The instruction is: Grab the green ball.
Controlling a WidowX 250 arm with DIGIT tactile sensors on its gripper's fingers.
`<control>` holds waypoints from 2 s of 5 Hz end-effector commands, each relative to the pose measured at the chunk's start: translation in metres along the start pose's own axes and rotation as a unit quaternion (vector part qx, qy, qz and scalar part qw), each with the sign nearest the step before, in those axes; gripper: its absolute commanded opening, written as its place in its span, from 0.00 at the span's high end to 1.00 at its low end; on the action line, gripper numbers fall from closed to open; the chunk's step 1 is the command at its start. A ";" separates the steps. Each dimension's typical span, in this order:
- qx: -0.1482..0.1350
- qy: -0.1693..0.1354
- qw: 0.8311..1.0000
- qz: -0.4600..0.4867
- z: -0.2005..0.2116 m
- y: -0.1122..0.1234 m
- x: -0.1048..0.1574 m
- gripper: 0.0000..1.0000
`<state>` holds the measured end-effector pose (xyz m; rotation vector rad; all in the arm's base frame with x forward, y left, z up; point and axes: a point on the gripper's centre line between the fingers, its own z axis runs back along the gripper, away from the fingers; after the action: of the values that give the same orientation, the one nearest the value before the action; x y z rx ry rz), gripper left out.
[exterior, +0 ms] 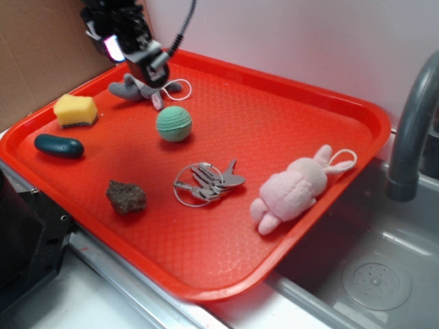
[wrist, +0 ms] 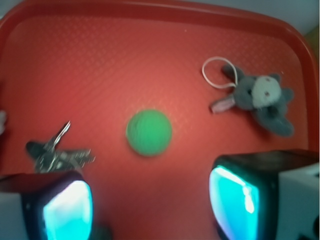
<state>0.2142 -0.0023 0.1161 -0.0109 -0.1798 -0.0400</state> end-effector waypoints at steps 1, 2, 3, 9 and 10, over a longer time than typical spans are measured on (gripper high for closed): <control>-0.005 0.019 1.000 0.002 -0.040 0.008 0.010 0.00; -0.002 0.043 0.999 -0.003 -0.060 0.008 0.015 0.00; 0.004 0.082 0.997 0.003 -0.083 0.012 0.006 0.00; 0.031 0.012 0.994 0.101 0.082 0.046 -0.037 1.00; 0.053 0.019 0.988 0.141 0.090 0.052 -0.034 1.00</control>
<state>0.1647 0.0536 0.1884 0.0631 -0.1044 0.2544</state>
